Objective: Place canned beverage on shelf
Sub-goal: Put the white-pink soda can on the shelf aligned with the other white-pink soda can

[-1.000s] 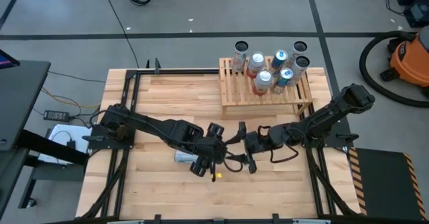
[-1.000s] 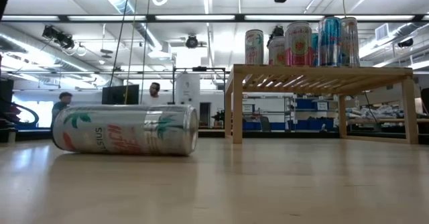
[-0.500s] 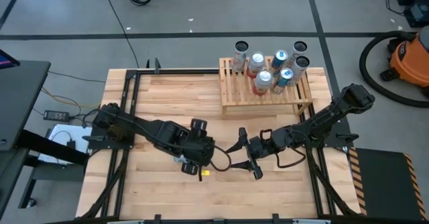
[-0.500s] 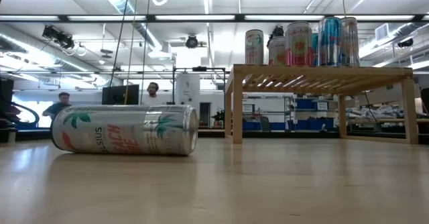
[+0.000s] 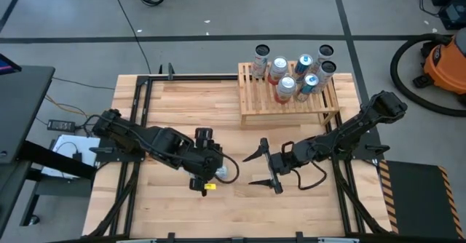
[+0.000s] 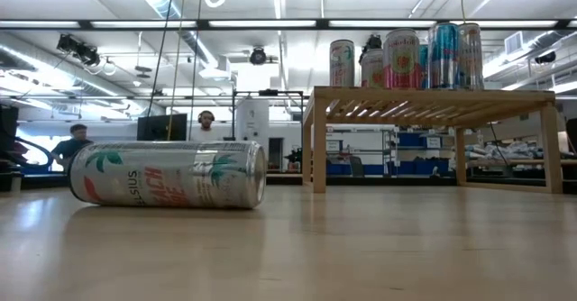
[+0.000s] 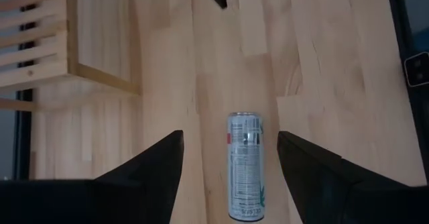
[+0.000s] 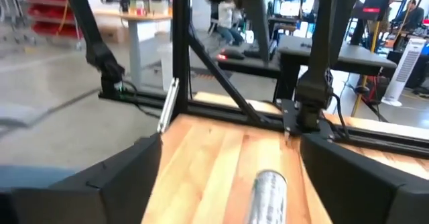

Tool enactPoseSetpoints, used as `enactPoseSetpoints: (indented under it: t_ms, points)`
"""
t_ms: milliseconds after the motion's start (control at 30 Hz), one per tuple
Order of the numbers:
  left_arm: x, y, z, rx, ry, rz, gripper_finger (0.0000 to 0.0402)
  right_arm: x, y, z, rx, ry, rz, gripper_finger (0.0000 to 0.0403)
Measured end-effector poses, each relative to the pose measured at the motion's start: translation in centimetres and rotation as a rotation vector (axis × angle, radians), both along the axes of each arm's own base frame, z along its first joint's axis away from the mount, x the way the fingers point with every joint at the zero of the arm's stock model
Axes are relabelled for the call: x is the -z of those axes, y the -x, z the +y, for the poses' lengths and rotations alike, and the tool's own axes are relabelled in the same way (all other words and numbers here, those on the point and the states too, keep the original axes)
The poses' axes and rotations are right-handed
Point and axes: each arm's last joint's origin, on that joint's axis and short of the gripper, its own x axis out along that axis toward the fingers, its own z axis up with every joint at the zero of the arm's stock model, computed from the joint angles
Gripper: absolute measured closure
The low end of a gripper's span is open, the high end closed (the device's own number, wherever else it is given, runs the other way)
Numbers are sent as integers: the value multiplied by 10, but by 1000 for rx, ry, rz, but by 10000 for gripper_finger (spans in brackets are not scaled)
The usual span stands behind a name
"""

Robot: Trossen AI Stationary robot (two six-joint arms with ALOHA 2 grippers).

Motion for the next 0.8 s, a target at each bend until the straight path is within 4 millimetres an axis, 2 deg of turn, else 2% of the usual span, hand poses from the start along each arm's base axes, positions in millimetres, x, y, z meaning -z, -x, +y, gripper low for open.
enactPoseSetpoints:
  t_ms: [133, 300, 433, 600, 667, 800]
  points:
    - [-5, 5, 2, -11, -3, -18, 159, 5, -2, -5, 18, 34, 42, 8]
    - [-12, 11, 7, -22, -14, -39, 159, 4, -7, -16, 55, 15, 29, 10]
    - [-21, 18, 14, -33, -7, -63, 159, 1, -12, -31, 67, -99, 30, 7]
    - [-30, 25, 25, -29, -7, -84, 159, -10, -25, -51, 30, -177, 73, 7]
    - [-34, 30, 28, -31, -7, -86, 159, -15, -33, -53, 19, -178, 69, 9]
    - [-39, 38, 33, -40, -12, -90, 159, -9, -57, -49, -14, -169, 120, 9]
